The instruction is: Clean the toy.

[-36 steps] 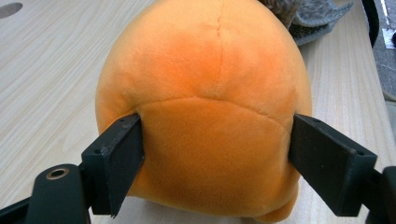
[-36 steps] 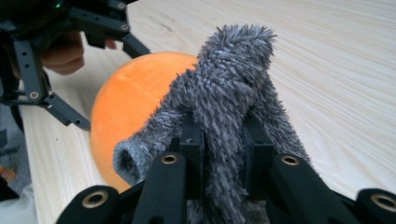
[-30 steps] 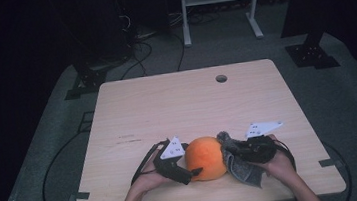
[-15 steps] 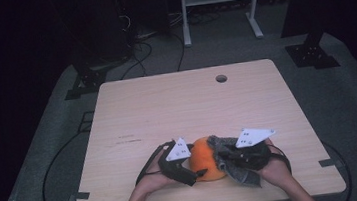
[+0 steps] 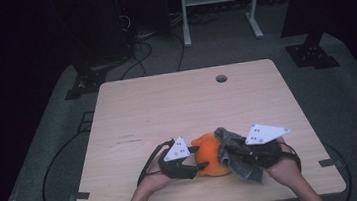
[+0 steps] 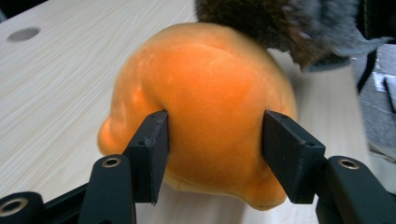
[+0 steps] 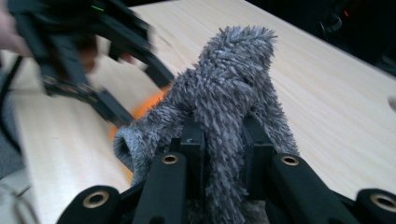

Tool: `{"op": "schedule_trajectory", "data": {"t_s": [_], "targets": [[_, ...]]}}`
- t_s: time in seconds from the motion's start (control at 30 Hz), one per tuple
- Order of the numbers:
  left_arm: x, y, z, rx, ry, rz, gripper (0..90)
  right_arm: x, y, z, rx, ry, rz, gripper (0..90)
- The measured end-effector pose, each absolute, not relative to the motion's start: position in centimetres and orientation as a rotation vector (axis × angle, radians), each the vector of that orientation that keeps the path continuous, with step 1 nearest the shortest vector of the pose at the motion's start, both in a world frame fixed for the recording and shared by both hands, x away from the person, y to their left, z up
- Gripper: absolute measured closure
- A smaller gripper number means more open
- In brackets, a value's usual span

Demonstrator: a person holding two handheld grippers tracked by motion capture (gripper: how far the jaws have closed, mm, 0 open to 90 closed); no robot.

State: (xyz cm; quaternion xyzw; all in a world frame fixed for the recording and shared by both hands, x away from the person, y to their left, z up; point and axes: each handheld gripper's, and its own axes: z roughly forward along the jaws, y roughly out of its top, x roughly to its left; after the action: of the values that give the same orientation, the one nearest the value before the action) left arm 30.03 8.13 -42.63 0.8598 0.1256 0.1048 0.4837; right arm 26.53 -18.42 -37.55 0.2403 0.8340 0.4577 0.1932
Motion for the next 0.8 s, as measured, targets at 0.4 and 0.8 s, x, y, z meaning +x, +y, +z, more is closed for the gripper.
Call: {"op": "schedule_trajectory", "data": {"t_s": [0.4,0.8], "targets": [[29.7,7.1,-43.3,2.085,0.342,0.356,31.0,27.2,-17.6,-39.7,0.669,2.406,1.159,73.8],[28.2,6.0,-42.6,2.081,0.197,0.380,33.2,26.4,-16.5,-38.7,0.609,2.422,1.205,74.6]]}}
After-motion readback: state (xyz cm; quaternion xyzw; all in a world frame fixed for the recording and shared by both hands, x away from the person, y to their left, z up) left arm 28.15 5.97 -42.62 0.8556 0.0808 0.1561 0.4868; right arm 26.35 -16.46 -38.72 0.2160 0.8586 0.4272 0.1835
